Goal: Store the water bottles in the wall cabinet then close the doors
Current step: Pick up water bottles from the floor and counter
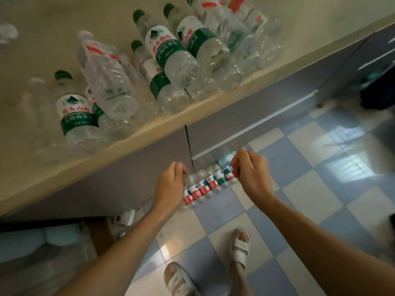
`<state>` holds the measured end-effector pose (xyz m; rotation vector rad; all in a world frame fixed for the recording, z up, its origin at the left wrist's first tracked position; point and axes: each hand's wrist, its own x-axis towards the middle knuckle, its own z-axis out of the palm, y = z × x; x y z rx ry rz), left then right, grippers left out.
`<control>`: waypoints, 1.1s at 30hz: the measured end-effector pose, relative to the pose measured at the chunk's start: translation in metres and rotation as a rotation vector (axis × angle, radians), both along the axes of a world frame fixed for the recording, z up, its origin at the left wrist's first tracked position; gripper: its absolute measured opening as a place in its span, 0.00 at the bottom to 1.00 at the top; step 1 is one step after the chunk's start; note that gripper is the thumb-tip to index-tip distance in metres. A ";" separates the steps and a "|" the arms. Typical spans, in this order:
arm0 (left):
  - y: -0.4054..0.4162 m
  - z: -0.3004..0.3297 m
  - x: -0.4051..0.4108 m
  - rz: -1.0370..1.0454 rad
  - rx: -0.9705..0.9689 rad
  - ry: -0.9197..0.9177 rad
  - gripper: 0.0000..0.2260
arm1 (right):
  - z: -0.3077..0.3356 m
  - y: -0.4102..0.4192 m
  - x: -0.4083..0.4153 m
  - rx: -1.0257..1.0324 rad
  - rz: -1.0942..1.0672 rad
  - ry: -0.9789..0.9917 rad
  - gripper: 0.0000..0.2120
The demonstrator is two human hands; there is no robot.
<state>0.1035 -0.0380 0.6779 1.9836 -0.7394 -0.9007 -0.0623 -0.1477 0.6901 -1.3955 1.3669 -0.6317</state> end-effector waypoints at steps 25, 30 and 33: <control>-0.063 -0.507 -0.053 0.369 0.354 0.009 0.25 | -0.491 -0.107 -0.094 0.355 0.297 0.442 0.10; -0.069 -0.581 -0.053 -0.030 0.592 -0.495 0.33 | -0.574 -0.133 -0.073 0.168 0.436 0.531 0.13; -0.074 -0.611 -0.053 -0.188 0.573 -0.664 0.36 | -0.605 -0.147 -0.048 0.028 0.433 0.579 0.16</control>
